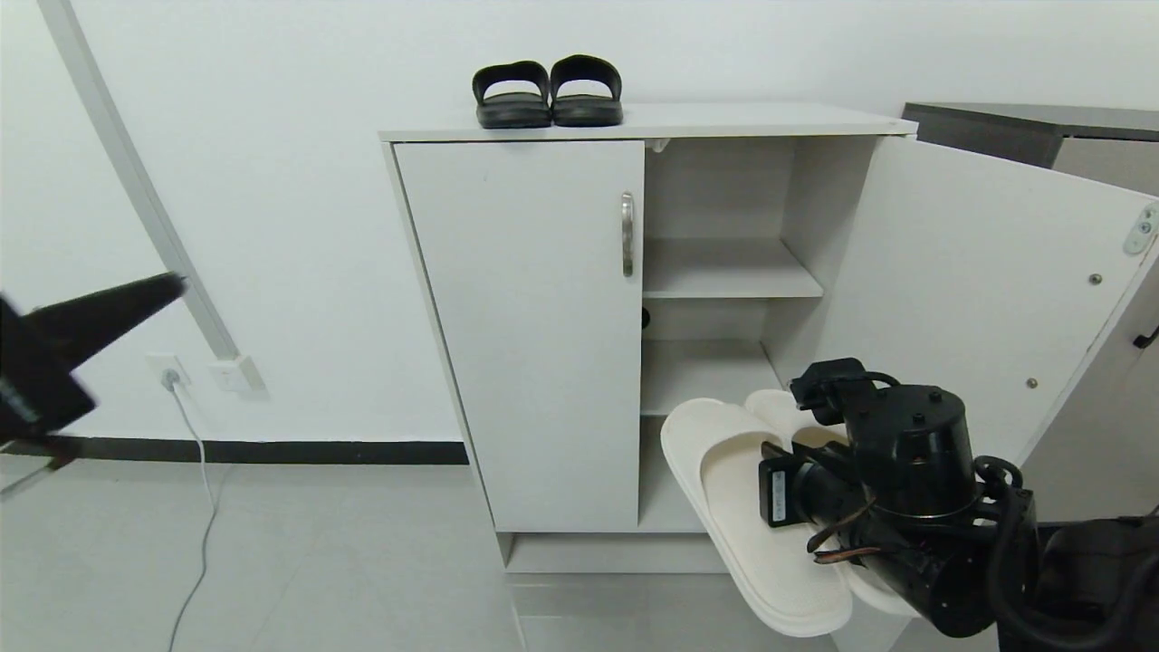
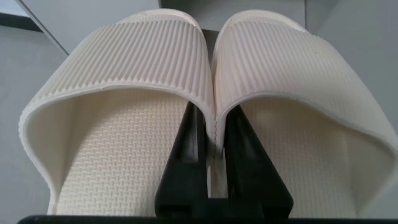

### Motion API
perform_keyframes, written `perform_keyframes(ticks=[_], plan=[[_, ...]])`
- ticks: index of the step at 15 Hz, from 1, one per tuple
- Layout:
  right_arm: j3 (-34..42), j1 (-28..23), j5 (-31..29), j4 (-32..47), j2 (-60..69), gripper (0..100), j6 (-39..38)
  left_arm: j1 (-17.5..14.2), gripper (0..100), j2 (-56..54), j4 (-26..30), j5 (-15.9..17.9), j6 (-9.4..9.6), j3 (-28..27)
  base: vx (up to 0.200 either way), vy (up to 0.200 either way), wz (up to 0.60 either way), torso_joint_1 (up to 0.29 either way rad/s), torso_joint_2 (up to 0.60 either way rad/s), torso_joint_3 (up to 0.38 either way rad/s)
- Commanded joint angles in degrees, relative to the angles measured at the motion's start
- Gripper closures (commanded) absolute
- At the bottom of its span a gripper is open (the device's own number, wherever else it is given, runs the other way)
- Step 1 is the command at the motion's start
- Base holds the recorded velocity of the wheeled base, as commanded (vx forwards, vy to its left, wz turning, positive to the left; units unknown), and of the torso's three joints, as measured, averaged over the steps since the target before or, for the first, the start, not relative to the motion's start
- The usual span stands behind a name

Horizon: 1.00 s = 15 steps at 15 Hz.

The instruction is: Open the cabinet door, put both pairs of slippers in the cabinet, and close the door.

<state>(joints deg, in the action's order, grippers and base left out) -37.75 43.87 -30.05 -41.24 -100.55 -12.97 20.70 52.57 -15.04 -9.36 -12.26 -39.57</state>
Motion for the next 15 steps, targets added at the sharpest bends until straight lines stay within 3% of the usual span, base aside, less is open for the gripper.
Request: perform_keyframes(ticks=[1,2,3,4,6,10,12,13,15], plan=[[-0.2,-0.1,-0.1,-0.1,-1.6,100,0.1,-4.5,100,-21.2,7.9,-10.6,6.02,10.5,0.0,0.0,0.0,0.0,0.0,0.0],[-0.1,-0.1,-0.1,-0.1,-1.6,100,0.1,-5.8,100,-22.5,8.2,-11.1,6.55,11.8,0.0,0.0,0.0,0.0,0.0,0.0],[0.0,-0.1,0.0,-0.1,-1.9,100,0.1,-12.7,100,-30.6,8.8,-11.9,9.54,20.1,0.0,0.0,0.0,0.0,0.0,0.0],[0.0,0.0,-0.1,-0.1,-2.3,100,0.1,-14.9,100,-34.9,8.8,-11.7,10.33,24.6,0.0,0.0,0.0,0.0,0.0,0.0],[0.0,0.4,-0.1,-0.4,-2.6,100,0.1,-15.6,100,-40.8,8.9,-11.5,11.03,30.8,0.0,0.0,0.0,0.0,0.0,0.0],[0.0,0.7,-0.1,-0.4,-2.6,100,0.1,-16.2,100,-47.1,9.1,-11.4,11.03,37.2,0.0,0.0,0.0,0.0,0.0,0.0],[0.0,0.8,-0.1,-0.4,-2.6,100,0.1,-21.9,100,-50.5,10.6,-11.0,11.3,39.6,0.0,0.0,0.0,0.0,0.0,0.0],[0.0,0.9,-0.1,-0.4,-2.6,100,0.1,-20.8,100,-52.6,13.0,-10.4,12.09,39.5,0.0,0.0,0.0,0.0,0.0,0.0],[0.3,1.1,-0.1,-0.4,-2.7,100,0.1,-20.7,100,-52.6,13.0,-2.5,12.53,39.5,0.0,0.0,0.0,0.0,0.0,0.0]])
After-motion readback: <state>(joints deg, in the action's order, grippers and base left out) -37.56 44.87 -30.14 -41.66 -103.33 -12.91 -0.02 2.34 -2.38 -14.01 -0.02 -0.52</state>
